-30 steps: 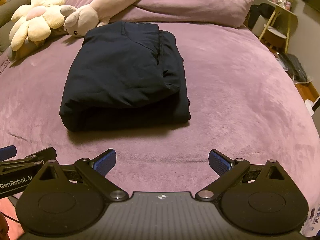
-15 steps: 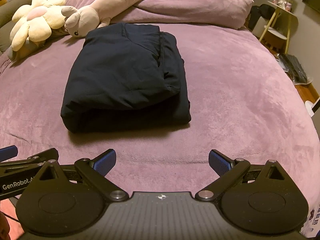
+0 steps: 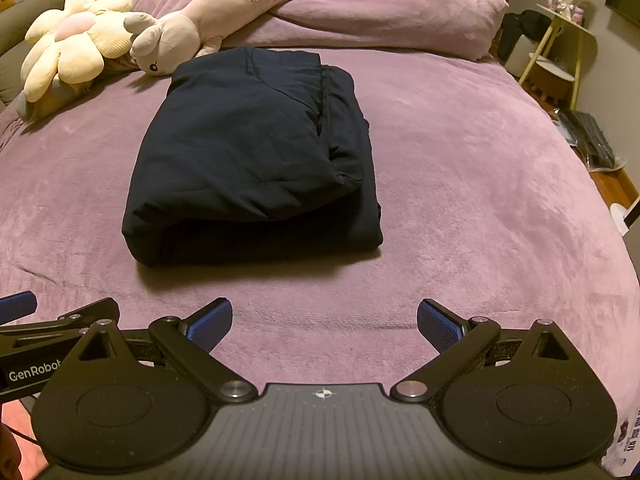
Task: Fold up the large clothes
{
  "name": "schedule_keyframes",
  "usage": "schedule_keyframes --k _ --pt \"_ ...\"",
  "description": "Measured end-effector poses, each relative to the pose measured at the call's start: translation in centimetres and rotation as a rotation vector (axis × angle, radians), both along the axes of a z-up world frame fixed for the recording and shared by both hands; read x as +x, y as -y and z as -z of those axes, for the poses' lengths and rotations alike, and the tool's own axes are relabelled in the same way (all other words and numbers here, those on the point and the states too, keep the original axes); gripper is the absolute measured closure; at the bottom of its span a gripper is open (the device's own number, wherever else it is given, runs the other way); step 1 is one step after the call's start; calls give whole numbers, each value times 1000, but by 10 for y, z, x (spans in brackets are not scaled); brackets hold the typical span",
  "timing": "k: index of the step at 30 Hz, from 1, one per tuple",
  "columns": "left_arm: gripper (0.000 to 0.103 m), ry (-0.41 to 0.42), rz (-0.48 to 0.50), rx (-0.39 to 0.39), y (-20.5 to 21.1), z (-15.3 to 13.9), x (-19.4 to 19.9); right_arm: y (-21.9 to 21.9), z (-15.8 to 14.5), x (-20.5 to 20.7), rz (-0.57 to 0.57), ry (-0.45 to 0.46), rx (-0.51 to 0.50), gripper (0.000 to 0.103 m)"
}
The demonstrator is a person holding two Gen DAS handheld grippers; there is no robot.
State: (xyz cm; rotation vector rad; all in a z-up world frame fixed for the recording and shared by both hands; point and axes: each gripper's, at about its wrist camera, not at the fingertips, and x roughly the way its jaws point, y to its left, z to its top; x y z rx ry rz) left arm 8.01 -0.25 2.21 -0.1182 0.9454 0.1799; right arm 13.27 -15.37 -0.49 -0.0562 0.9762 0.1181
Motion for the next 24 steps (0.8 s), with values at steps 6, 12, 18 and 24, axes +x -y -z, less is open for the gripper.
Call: schedule_keyframes --k 6,12,18,24 --pt "3 -2 3 -4 0 1 0 -1 0 0 1 0 3 4" --pt "3 -5 10 -3 0 2 1 -1 0 -1 4 3 3 4" --pt "3 -11 11 -4 1 4 1 -1 1 -1 6 3 2 4" --pt "3 -16 13 -7 1 5 2 -1 1 -1 7 4 2 4"
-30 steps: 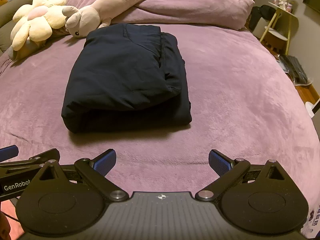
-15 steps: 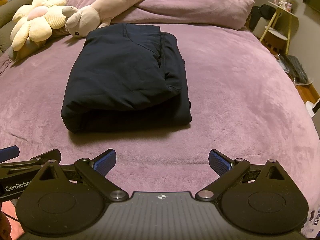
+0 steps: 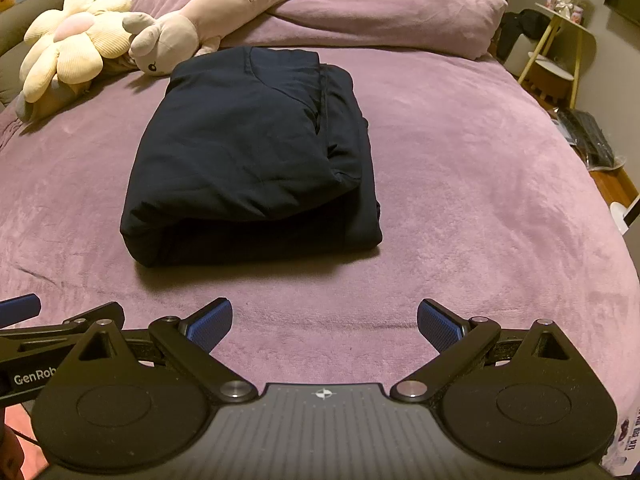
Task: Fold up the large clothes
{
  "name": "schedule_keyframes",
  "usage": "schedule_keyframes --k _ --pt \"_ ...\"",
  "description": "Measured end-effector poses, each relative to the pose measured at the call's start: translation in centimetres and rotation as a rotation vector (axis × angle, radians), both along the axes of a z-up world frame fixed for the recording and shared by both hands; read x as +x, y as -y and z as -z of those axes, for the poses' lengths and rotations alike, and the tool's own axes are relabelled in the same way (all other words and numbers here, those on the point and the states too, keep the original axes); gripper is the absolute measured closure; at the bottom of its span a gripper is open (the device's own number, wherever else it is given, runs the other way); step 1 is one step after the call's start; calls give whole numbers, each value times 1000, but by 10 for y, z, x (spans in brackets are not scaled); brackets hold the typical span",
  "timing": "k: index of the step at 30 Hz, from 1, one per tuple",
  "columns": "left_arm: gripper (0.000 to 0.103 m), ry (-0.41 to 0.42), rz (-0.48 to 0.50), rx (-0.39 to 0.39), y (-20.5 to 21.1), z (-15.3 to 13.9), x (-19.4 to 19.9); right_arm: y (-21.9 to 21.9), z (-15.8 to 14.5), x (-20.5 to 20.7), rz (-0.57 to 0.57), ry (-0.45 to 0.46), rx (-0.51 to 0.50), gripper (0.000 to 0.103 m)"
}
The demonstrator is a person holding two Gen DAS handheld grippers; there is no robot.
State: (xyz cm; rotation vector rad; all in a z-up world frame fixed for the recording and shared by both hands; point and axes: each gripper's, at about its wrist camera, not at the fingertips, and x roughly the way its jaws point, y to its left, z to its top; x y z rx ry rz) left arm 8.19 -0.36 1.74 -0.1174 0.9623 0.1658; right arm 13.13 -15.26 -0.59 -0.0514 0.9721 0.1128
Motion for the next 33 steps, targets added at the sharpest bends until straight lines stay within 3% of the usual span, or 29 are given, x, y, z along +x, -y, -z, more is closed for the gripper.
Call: schedule_keyframes --k 18,33 --pt "3 14 -28 39 0 0 -2 -1 2 -1 -10 0 -7 4" --pt "3 18 13 43 5 -2 -3 -2 0 -1 -2 5 -15 4"
